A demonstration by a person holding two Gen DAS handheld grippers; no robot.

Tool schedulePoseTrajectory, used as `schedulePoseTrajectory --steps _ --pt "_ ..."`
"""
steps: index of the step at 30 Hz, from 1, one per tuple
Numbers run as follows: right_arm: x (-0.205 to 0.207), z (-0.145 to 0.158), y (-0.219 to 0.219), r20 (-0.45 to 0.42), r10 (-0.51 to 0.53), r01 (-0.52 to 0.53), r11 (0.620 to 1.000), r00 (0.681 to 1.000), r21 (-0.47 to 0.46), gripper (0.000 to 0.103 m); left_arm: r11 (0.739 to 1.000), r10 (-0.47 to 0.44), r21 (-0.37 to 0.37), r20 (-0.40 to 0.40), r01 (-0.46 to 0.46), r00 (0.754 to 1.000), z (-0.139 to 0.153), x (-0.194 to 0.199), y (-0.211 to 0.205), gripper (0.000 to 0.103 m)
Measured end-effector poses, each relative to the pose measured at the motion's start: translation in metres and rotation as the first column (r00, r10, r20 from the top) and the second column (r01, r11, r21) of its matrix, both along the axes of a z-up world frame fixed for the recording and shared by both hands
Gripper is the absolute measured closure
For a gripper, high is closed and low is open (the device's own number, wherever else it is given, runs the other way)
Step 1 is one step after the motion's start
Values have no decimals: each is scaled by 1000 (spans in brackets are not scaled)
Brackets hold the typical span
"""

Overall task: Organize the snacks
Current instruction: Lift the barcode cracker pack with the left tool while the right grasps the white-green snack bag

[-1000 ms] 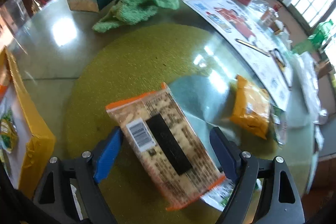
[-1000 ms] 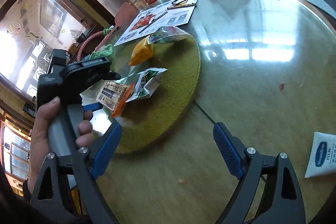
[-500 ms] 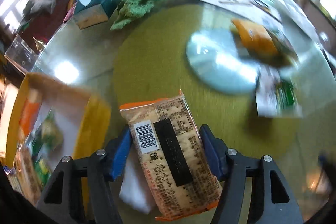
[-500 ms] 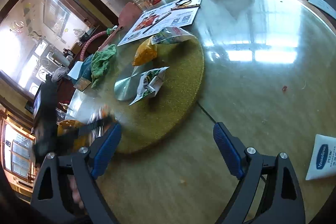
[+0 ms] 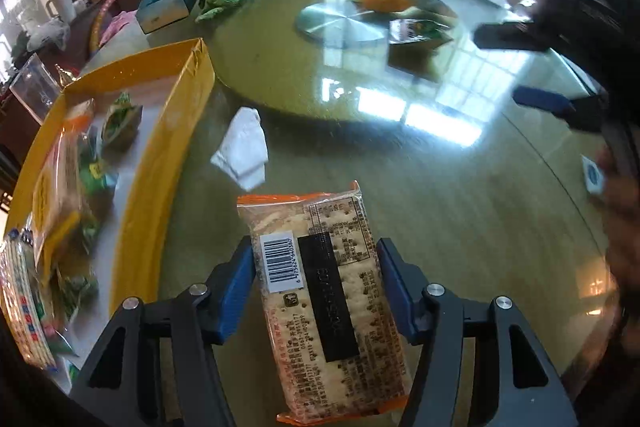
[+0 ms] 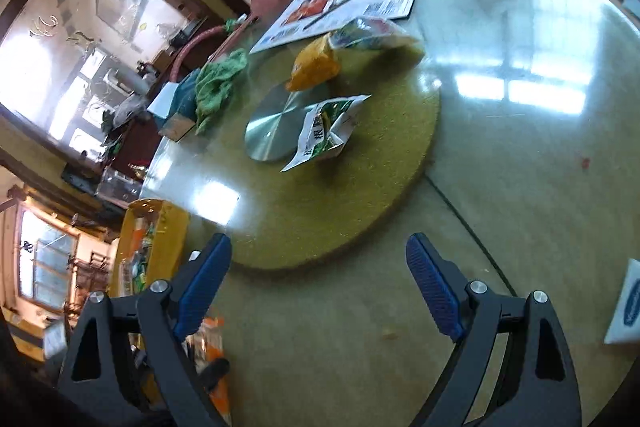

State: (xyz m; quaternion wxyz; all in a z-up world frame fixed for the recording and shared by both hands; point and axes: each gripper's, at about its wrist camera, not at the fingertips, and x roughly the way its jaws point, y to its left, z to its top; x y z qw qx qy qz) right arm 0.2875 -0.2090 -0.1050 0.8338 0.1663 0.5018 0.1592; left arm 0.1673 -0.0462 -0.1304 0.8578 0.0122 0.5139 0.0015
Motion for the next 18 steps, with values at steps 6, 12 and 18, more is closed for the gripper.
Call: schedulePoseTrajectory --steps 6,12,18 --pt "35 -3 -14 -18 -39 38 997 999 -63 14 998 -3 -69 40 6 999 8 -14 6 45" --pt "77 -8 -2 -53 -6 7 1000 999 7 14 993 -8 -120 53 15 999 13 -19 10 45" --pt "91 -15 25 -59 -60 55 995 996 -78 31 987 -13 -162 75 25 997 18 -26 11 46"
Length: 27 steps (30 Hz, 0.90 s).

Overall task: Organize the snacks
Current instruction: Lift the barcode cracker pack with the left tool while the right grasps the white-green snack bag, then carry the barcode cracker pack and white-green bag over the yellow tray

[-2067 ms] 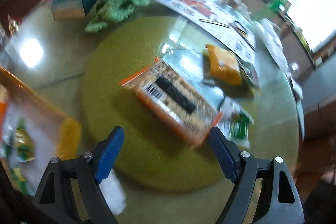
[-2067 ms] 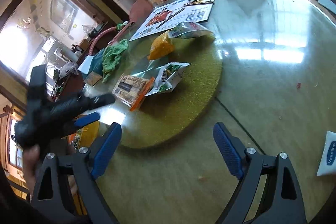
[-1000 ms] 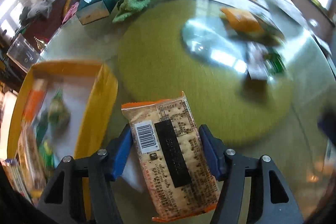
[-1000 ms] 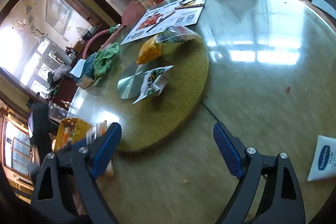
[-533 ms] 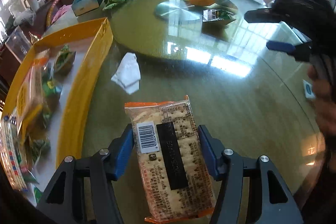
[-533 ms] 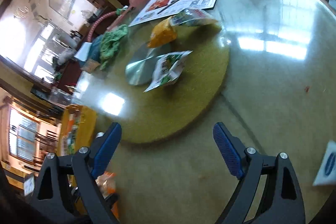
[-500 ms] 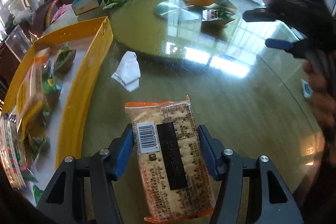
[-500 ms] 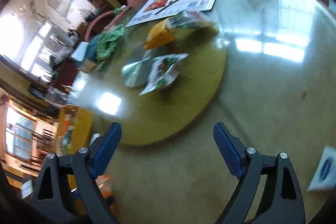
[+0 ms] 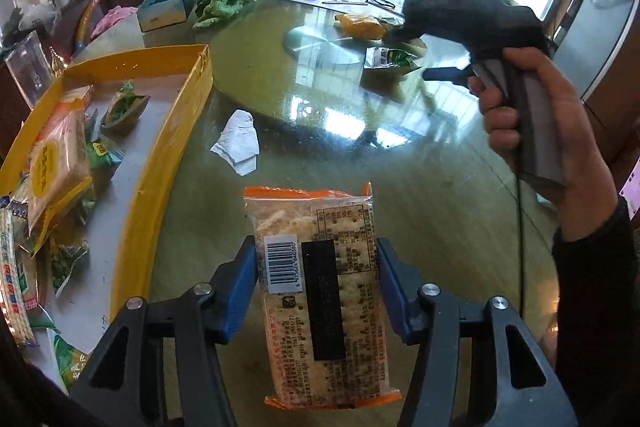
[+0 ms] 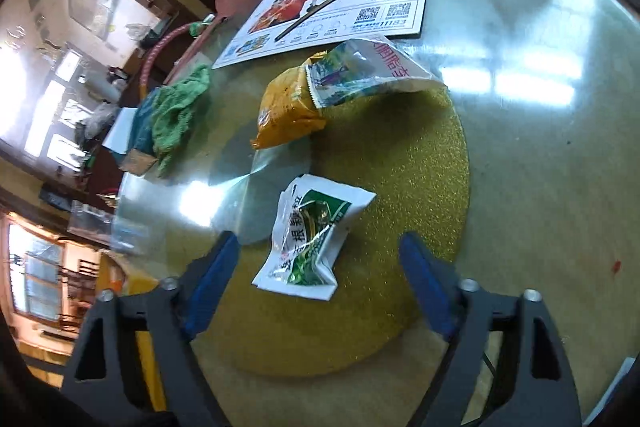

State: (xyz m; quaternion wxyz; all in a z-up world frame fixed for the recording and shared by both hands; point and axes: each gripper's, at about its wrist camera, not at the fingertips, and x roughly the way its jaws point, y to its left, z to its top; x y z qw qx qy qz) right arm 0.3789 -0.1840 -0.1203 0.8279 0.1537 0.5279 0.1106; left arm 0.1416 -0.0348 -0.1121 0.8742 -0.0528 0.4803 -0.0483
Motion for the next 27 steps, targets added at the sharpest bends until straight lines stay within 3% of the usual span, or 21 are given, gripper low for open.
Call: schedulePoseTrajectory --steps 2,4,5,7,13,23,27 --pt "-1 0 6 5 -14 14 1000 1000 -18 35 1000 0 -1 -1 0 1000 0 -1 0 47" --pt "-4 -1 11 3 -25 25 999 1000 -49 57 1000 1 -8 2 -1 1000 1 -1 0 47" --pt "-7 -3 12 -5 -27 27 999 1000 -37 62 1000 3 -11 4 -3 1000 2 -2 0 47" --pt "-11 -7 9 -17 -36 35 999 999 -24 85 1000 9 -16 5 -9 1000 3 -3 1 47" --pt "-41 -8 1 -1 -26 26 998 1000 58 90 999 7 -49 3 -7 1000 5 -6 3 47" --pt "-120 28 -4 138 13 -42 977 990 211 90 992 15 -128 19 -13 1000 25 -17 12 47" --pt "-149 44 8 198 39 -84 971 979 224 90 985 35 -172 46 -26 998 45 -30 29 47"
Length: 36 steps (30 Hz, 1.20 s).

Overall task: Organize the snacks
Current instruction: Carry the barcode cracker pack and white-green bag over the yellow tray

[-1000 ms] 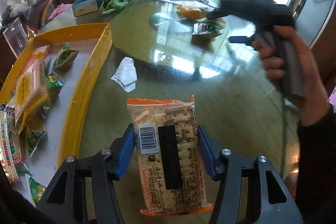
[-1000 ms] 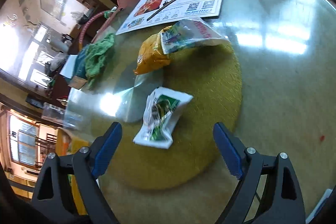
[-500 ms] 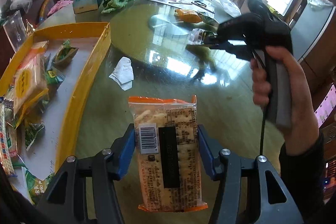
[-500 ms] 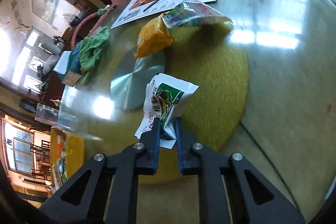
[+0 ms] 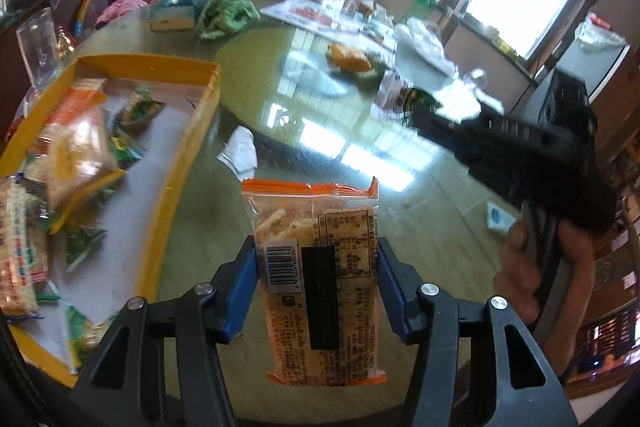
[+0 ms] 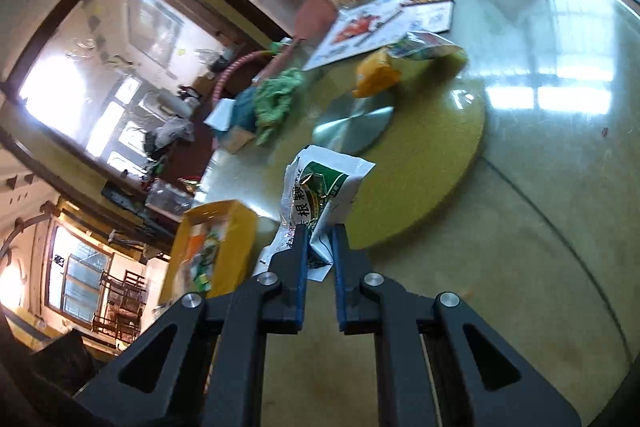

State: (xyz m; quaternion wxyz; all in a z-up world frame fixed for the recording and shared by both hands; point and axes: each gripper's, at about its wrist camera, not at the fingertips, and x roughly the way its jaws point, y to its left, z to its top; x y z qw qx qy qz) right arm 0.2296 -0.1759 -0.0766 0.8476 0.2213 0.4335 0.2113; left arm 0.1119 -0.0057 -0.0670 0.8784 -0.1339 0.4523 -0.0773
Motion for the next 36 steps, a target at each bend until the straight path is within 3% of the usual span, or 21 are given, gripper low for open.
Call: schedulePoseTrajectory --steps 7,13,21,27,36 --pt "-30 8 56 50 102 -102 995 994 1 90 996 62 -61 37 -60 997 34 -31 54 47" --pt "-49 2 135 48 260 -259 966 964 -18 90 981 192 -44 53 -190 980 46 -50 117 47" --pt "-59 -6 216 50 376 -370 924 925 -101 90 946 325 -14 41 -325 945 29 -56 176 47" --pt "-60 -17 240 30 404 -397 908 914 -136 90 931 364 -20 18 -364 931 9 -58 198 47" --pt "-56 -28 260 10 412 -404 898 911 -172 90 920 390 -60 17 -388 921 3 -58 224 47"
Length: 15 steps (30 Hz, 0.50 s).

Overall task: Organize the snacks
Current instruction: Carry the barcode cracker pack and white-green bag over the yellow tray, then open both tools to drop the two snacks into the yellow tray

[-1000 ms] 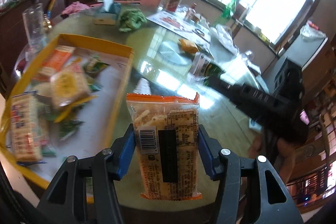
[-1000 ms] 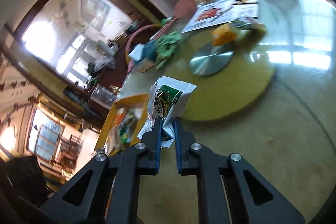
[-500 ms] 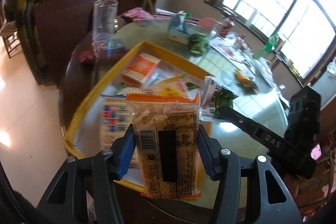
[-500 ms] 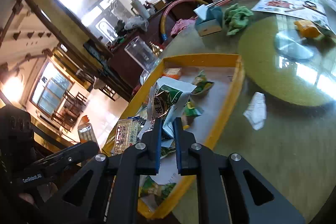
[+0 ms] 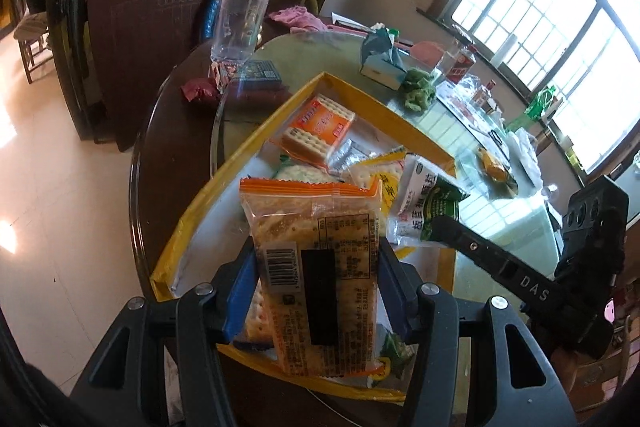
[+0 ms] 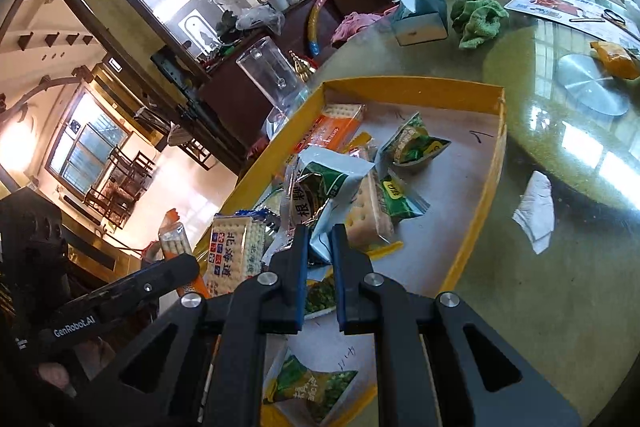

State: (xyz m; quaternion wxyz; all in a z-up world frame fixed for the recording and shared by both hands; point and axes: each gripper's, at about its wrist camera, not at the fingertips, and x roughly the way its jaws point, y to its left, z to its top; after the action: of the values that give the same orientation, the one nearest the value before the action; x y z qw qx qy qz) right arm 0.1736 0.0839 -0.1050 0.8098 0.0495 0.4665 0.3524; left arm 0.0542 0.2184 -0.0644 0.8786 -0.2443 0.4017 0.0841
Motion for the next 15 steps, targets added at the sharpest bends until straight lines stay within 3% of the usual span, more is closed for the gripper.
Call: schedulePoseTrajectory --steps 12,15 --pt "3 -5 14 6 -13 13 1000 1000 -24 87 1000 -12 -21 5 12 1000 -5 21 12 47" --pt "2 -1 12 15 -15 15 1000 1000 -9 85 1000 -1 23 17 0 1000 -4 24 12 47"
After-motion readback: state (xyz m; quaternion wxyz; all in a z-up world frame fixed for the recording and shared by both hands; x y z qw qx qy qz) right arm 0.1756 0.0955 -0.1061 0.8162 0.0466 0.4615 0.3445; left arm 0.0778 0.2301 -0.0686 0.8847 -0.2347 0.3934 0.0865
